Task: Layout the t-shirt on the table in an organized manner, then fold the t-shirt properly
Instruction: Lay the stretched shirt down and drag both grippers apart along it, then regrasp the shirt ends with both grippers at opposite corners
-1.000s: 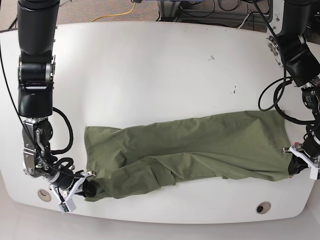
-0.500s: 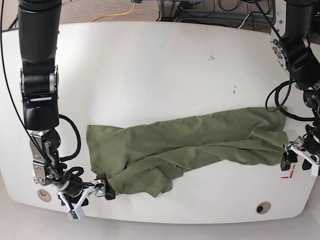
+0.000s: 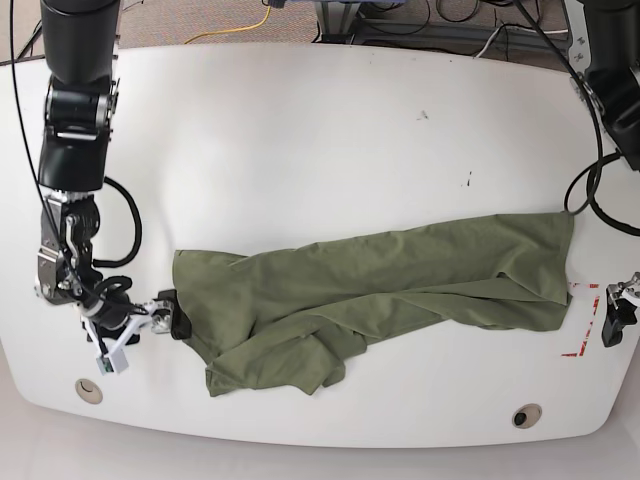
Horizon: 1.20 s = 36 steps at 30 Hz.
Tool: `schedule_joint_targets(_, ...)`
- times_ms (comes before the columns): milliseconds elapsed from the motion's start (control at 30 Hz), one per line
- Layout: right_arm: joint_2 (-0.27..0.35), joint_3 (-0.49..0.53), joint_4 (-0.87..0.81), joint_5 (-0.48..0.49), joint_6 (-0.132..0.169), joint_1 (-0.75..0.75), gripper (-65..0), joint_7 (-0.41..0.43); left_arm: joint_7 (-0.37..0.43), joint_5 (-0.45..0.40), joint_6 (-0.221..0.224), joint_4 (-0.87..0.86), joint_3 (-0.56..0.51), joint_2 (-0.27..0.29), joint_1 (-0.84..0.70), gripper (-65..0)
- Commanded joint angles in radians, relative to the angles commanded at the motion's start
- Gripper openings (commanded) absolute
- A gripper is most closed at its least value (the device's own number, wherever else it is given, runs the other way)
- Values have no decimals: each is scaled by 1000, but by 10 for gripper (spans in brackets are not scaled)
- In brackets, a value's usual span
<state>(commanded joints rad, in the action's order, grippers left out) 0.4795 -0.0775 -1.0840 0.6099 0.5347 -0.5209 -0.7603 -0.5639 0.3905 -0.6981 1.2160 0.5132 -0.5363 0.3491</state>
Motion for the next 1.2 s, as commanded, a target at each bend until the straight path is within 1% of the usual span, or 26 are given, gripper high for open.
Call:
schedule_joint_targets(67, -2, -11, 0, 0, 0, 26, 0, 2, 0, -2, 0, 31, 0, 0, -34, -126)
schedule_joint_targets(267, -40, -66, 6, -3, 6, 86, 0, 2, 0, 2, 0, 114, 0, 5, -147, -126)
schedule_joint_targets(367, -41, -69, 40, -3, 9, 92, 0, 5, 0, 2, 0, 150, 3, 35, -187, -126)
schedule_joint_targets(400, -41, -69, 52, -3, 14, 92, 0, 6, -2, 2, 0, 163, 3, 40, -196, -126)
schedule_joint_targets(600, -41, -69, 160, -3, 72, 92, 0, 64, -2, -3, 0, 244, 3, 51, -264, -126)
schedule_joint_targets(733, -41, -68, 212, -3, 92, 92, 0, 103, -2, 0, 0, 273, 2, 54, -281, -126)
schedule_joint_targets(767, -41, -68, 229, -3, 104, 94, 0, 112, -2, -2, 0, 279, 2, 64, -285, -126)
schedule_joint_targets(867, -41, -66, 252, -3, 120, 92, 0, 123, -2, -5, 0, 279, 5, 84, -284, -126)
schedule_joint_targets(1000, -48, -66, 258, -3, 120, 92, 0, 124, -2, -5, 0, 279, 5, 92, -284, -126)
schedule_joint_targets(1100, -83, -66, 258, -3, 120, 92, 0, 124, -2, -5, 0, 279, 6, 94, -284, -126)
schedule_joint_targets(1133, -84, -66, 258, -3, 120, 92, -8, 124, -2, -5, 0, 279, 6, 94, -284, -126)
schedule_joint_targets(1200, -92, -66, 259, -3, 120, 94, -55, 124, -2, -5, 0, 279, 6, 94, -284, -126)
